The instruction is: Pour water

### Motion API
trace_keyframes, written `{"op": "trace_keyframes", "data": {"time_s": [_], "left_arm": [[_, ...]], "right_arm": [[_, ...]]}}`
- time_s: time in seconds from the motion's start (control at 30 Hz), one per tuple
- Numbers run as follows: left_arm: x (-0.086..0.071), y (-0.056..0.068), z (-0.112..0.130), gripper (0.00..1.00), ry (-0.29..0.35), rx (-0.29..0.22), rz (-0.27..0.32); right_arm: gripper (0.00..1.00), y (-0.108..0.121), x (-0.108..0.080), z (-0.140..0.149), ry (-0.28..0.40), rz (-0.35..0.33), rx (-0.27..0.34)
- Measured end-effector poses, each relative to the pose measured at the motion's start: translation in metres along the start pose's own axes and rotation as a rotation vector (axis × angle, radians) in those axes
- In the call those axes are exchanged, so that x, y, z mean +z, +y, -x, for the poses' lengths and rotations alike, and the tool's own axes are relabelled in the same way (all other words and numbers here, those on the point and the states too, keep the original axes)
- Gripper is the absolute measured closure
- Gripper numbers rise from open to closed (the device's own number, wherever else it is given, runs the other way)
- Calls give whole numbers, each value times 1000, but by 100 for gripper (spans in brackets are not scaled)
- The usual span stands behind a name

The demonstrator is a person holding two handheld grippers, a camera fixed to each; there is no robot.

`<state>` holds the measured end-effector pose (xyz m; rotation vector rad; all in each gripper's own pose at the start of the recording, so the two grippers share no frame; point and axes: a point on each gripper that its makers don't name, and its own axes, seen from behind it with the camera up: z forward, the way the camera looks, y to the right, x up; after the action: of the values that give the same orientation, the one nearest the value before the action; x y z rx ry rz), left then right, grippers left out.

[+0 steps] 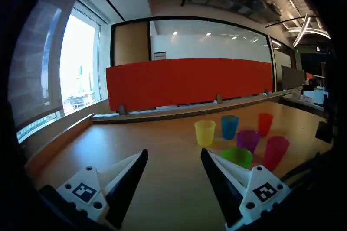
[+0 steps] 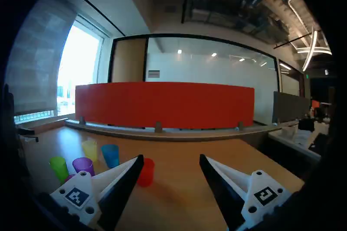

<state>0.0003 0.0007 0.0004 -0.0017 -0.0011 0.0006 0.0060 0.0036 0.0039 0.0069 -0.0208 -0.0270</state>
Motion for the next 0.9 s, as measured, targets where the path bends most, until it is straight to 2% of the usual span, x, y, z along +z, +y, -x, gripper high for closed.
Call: {"op": "trace_keyframes", "data": {"time_s": [0.1,0.23,0.5,0.7,0.9], "left_arm": [[5,10,-4,10,-18,9,26],[8,28,-5,10,-72,22,98],[12,56,4,10,-184,60,223],[15,82,27,10,-274,113,323],[17,95,51,10,-339,157,386]], "right_arm": [[1,0,-1,-9,-6,-7,-11],[1,-3,-3,-19,-21,-19,-24],[1,-14,-2,-34,-69,-56,-42],[0,-20,3,-47,-86,-74,-36],[1,-23,7,-53,-95,-76,-50]]}}
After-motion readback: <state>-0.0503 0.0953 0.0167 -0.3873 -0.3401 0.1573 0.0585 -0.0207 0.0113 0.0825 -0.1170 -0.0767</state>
